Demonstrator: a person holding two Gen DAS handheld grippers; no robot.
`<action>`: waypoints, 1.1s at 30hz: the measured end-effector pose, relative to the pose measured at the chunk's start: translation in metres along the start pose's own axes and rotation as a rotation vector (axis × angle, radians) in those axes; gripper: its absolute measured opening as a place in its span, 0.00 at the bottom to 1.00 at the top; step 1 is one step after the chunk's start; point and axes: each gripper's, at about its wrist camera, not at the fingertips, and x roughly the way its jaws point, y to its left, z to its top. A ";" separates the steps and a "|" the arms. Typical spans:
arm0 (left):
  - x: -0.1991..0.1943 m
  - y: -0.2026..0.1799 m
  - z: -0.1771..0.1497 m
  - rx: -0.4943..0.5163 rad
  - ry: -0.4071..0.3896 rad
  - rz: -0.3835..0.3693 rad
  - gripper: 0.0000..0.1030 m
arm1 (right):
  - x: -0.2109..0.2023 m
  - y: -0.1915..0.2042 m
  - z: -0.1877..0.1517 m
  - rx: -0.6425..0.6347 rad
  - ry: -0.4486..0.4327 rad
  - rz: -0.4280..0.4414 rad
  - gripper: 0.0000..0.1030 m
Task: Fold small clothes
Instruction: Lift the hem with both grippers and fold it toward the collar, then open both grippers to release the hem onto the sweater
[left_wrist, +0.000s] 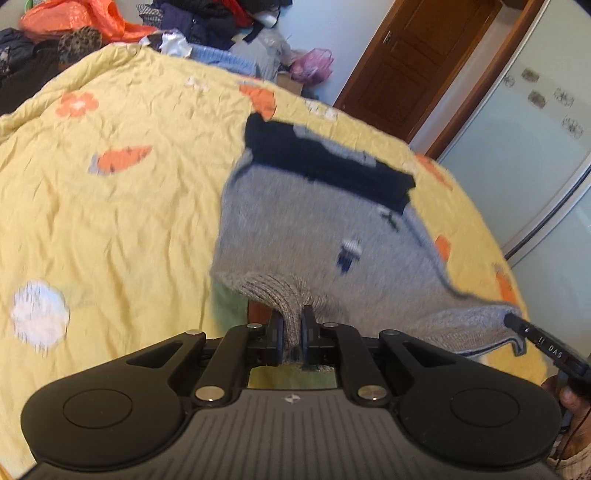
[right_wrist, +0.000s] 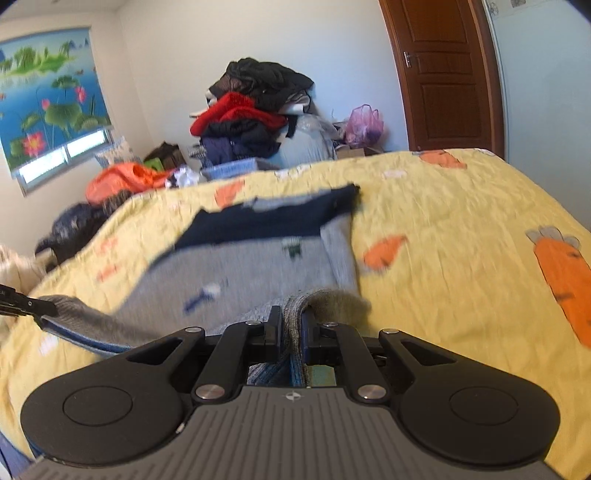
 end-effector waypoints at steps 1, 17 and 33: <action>0.000 0.000 0.014 -0.006 -0.007 -0.012 0.08 | 0.007 -0.003 0.011 0.011 0.002 0.004 0.15; 0.159 0.033 0.208 -0.151 0.079 -0.027 0.08 | 0.222 -0.064 0.157 0.192 0.178 -0.039 0.14; 0.299 0.072 0.318 -0.250 0.133 -0.004 0.08 | 0.383 -0.133 0.218 0.304 0.291 -0.066 0.14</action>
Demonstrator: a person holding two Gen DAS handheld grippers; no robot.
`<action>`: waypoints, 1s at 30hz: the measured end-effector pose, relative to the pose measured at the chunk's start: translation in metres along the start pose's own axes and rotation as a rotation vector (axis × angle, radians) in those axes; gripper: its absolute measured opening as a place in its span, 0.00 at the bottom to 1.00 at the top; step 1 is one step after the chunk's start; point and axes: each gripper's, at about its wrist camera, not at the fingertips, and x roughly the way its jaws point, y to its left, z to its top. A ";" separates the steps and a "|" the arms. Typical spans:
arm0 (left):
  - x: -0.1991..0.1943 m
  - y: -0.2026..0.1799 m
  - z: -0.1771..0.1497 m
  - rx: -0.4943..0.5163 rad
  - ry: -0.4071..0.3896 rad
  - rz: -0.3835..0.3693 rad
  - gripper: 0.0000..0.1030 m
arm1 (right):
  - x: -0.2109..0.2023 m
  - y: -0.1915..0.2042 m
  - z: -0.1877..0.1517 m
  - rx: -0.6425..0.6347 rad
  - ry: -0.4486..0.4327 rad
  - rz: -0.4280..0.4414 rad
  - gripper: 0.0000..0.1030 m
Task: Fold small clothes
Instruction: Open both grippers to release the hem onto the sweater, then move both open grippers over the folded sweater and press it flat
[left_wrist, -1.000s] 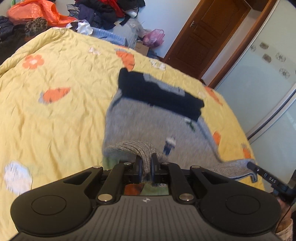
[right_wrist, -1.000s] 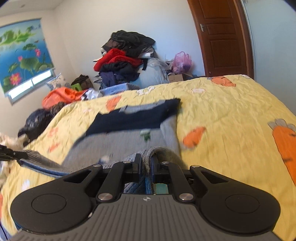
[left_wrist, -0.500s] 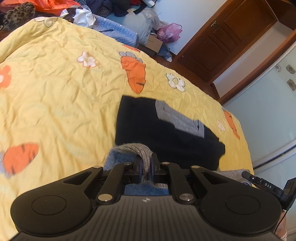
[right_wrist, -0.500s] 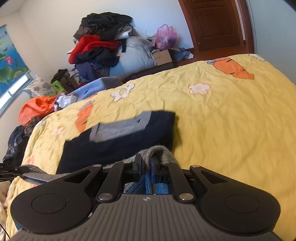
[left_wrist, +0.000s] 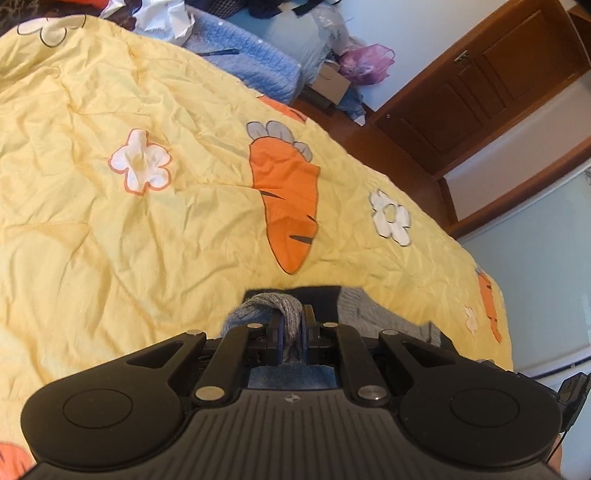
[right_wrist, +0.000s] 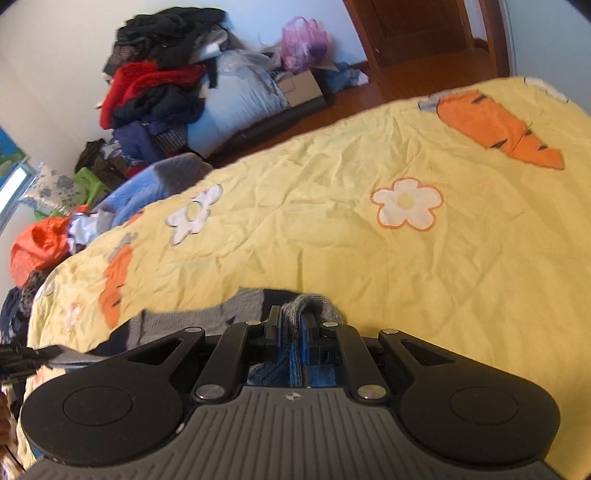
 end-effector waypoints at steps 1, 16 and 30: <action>0.008 0.000 0.003 0.002 0.003 0.017 0.08 | 0.007 0.001 0.002 -0.010 0.001 -0.009 0.14; 0.029 0.010 0.019 0.120 -0.099 0.236 0.11 | -0.013 0.007 -0.017 -0.194 -0.122 -0.112 0.63; 0.025 -0.039 -0.067 0.377 -0.119 0.224 0.89 | 0.039 0.036 -0.054 -0.377 -0.058 -0.193 0.64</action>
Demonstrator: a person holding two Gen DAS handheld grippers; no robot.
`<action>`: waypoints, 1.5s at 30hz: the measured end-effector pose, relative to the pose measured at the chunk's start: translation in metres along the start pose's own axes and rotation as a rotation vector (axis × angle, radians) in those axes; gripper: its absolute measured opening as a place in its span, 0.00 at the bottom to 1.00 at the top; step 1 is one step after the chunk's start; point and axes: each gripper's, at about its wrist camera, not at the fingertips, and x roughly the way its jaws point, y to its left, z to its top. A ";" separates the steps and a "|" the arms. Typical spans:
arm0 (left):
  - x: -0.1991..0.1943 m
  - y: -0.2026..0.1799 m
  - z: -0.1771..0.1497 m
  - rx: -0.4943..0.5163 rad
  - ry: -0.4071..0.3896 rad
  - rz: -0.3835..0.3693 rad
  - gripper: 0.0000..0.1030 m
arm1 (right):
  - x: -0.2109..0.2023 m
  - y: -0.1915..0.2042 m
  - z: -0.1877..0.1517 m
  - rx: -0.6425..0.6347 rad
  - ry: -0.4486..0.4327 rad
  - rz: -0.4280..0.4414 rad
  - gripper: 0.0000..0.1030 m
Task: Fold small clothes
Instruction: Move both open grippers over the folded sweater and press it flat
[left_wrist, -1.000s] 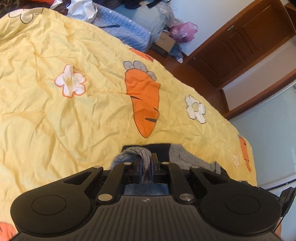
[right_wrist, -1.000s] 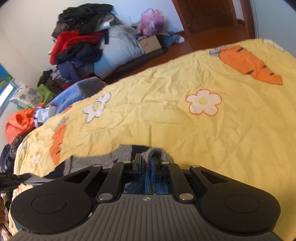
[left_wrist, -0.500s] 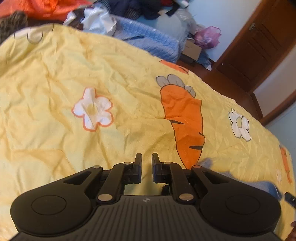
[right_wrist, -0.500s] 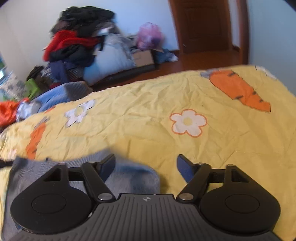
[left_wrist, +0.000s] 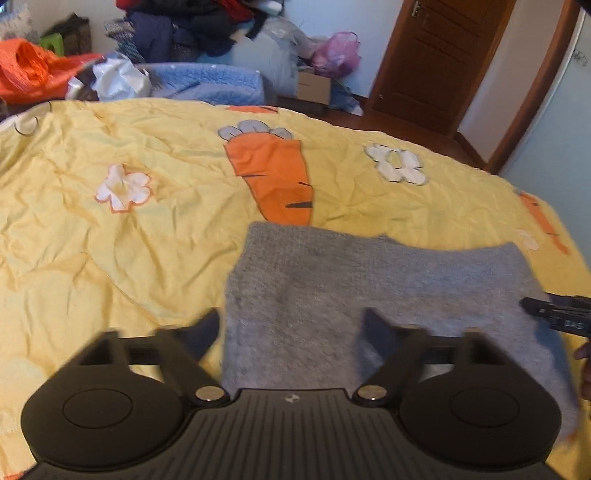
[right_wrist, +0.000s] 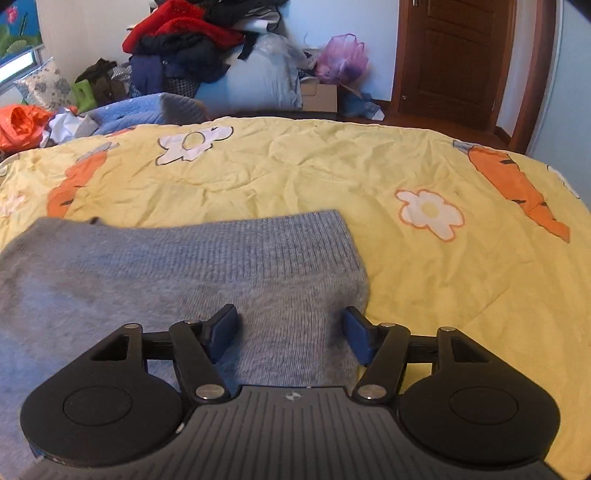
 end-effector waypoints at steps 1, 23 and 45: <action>0.008 0.000 -0.001 0.014 0.003 0.040 0.88 | 0.004 -0.003 0.001 0.019 -0.004 -0.017 0.69; -0.022 -0.057 -0.102 0.243 -0.110 0.039 0.76 | -0.061 0.016 -0.088 -0.027 -0.029 -0.015 0.97; -0.072 -0.041 -0.174 0.177 -0.136 0.017 0.81 | -0.098 0.042 -0.139 -0.053 -0.081 -0.013 1.00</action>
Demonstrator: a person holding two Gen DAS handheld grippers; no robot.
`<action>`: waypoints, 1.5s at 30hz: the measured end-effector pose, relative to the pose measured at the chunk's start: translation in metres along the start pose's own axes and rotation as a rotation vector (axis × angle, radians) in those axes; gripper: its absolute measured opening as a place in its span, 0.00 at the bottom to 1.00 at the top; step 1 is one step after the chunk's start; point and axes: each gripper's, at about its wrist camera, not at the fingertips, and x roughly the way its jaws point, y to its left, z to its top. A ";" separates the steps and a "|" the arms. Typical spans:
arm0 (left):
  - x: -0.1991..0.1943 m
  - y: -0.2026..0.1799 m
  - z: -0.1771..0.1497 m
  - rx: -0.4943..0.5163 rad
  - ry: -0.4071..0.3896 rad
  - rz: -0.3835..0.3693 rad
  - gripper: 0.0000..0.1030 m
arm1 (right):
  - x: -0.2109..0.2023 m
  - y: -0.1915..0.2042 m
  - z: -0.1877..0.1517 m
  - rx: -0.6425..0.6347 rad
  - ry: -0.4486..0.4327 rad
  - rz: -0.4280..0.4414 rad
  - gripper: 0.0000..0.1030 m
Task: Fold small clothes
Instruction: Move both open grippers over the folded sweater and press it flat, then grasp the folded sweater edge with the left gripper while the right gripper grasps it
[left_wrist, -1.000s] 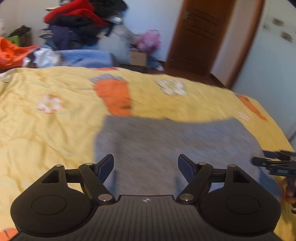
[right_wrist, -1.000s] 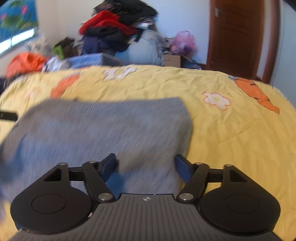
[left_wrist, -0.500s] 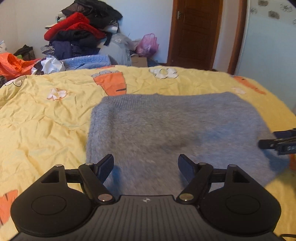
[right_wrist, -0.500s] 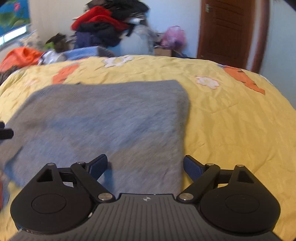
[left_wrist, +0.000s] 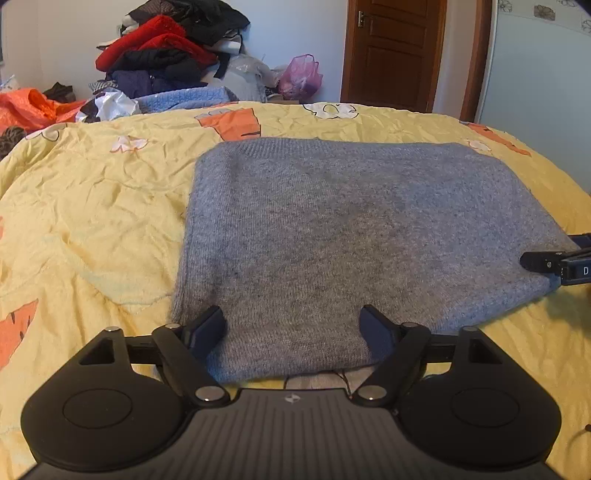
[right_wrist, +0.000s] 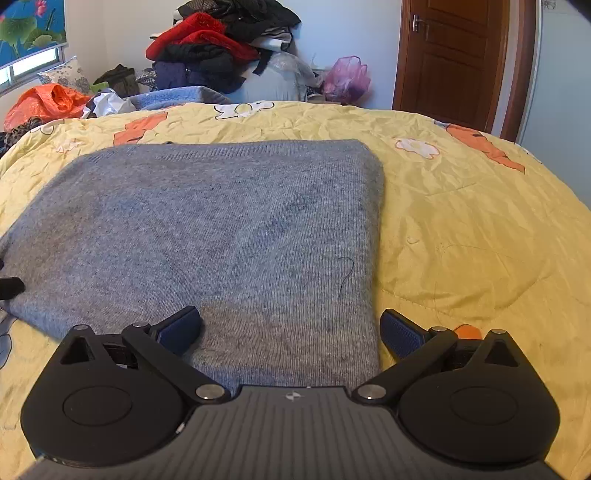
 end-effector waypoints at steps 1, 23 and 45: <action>0.000 0.000 0.000 -0.002 0.005 0.003 0.82 | 0.000 0.000 0.000 0.000 -0.002 0.000 1.00; 0.001 -0.021 -0.009 0.027 -0.013 -0.006 0.96 | -0.015 0.010 -0.012 -0.026 0.012 0.028 1.00; -0.009 0.080 0.011 -0.417 0.089 -0.209 1.00 | -0.018 -0.060 -0.003 0.166 -0.039 0.314 0.94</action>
